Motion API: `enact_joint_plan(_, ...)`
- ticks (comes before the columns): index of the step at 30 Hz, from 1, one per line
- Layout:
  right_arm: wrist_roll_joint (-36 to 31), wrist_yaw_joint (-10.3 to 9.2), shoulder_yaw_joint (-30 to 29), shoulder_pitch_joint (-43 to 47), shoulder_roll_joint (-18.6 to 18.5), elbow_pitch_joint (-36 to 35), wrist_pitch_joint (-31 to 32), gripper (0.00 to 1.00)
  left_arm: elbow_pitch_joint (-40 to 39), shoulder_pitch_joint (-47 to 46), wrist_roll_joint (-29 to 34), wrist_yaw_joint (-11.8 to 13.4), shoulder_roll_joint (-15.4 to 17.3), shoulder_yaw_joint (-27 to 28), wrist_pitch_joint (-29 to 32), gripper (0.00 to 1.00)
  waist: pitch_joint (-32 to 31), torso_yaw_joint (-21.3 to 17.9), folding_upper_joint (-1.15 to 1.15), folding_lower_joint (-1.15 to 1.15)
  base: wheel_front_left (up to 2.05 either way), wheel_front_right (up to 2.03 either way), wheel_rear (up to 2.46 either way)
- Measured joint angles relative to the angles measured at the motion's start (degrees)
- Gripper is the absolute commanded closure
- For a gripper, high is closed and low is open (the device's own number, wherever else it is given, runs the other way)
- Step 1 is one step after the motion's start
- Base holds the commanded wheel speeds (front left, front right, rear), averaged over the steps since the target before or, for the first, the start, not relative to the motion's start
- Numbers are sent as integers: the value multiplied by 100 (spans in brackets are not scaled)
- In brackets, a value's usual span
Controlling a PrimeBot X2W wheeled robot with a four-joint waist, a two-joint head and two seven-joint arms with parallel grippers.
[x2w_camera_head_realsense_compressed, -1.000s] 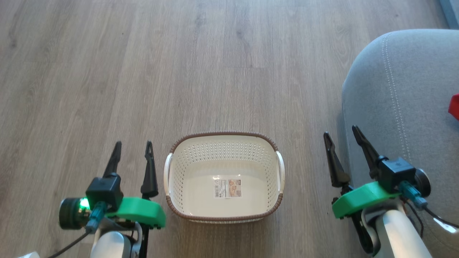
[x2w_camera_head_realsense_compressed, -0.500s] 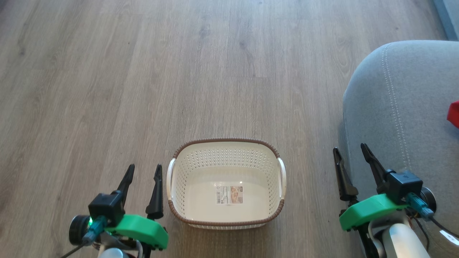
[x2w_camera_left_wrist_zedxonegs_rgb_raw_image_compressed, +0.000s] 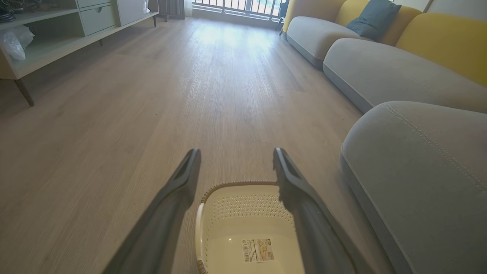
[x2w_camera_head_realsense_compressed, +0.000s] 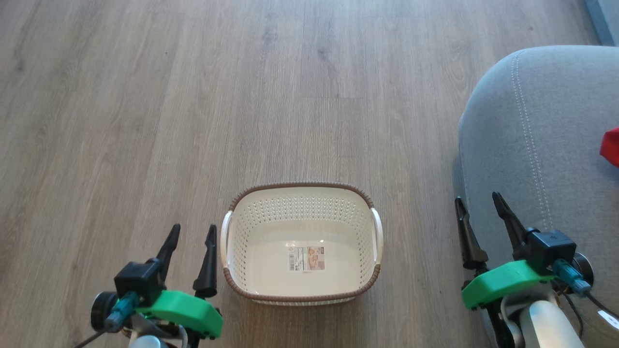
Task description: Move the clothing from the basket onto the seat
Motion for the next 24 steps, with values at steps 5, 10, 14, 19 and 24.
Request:
enact_joint_plan(5,1,0,0,-4,1,-1,0,0,0,-1,0,-38,0,70,0,0,27,-31,0,0,0,0,0)
enact_joint_plan(10,34,0,0,-7,1,0,0,0,0,-7,-13,-55,0,75,0,0,50,-33,0,0,0,0,0)
enact_joint_plan(14,35,0,0,-14,1,0,0,0,0,-10,-49,-56,0,79,0,0,70,-27,0,0,0,0,0)
enact_joint_plan(19,35,0,0,-15,1,-1,0,0,-11,-32,-49,-57,0,85,0,0,104,-12,0,0,0,0,0)
enact_joint_plan(24,34,0,8,-5,1,88,-1,100,13,-83,-101,-154,-1,77,1,100,147,-8,0,0,0,0,0)
